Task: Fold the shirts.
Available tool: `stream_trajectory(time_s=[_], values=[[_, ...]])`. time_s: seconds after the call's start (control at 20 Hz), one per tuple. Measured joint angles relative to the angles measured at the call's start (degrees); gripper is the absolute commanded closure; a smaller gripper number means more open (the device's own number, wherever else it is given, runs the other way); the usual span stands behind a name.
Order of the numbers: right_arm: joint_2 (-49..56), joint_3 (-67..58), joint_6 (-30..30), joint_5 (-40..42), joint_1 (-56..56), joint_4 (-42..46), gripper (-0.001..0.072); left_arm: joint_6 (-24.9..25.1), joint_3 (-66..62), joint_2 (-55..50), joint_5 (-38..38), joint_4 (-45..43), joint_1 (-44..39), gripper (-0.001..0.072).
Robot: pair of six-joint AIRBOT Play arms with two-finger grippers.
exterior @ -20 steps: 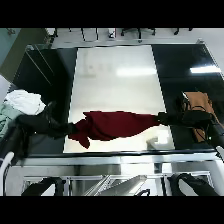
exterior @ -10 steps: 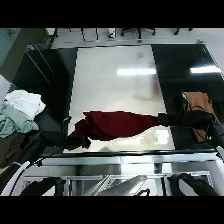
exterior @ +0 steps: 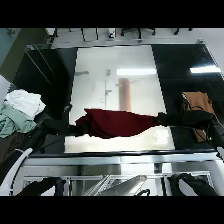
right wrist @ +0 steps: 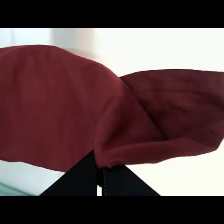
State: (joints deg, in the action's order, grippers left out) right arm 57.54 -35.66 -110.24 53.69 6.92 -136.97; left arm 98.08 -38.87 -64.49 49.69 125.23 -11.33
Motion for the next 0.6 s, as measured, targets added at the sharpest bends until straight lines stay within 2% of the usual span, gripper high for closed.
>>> stream_trajectory(time_s=[0.35,0.6], values=[[-5.95,-3.80,-0.63,1.66,0.04,-1.88,0.0693,-0.50,-11.61,14.80,7.08,0.24,6.08,0.0695],[-9.44,-7.19,-0.39,3.96,0.17,-2.58,0.0694,-1.01,-11.65,24.04,11.23,0.24,11.56,0.0695]])
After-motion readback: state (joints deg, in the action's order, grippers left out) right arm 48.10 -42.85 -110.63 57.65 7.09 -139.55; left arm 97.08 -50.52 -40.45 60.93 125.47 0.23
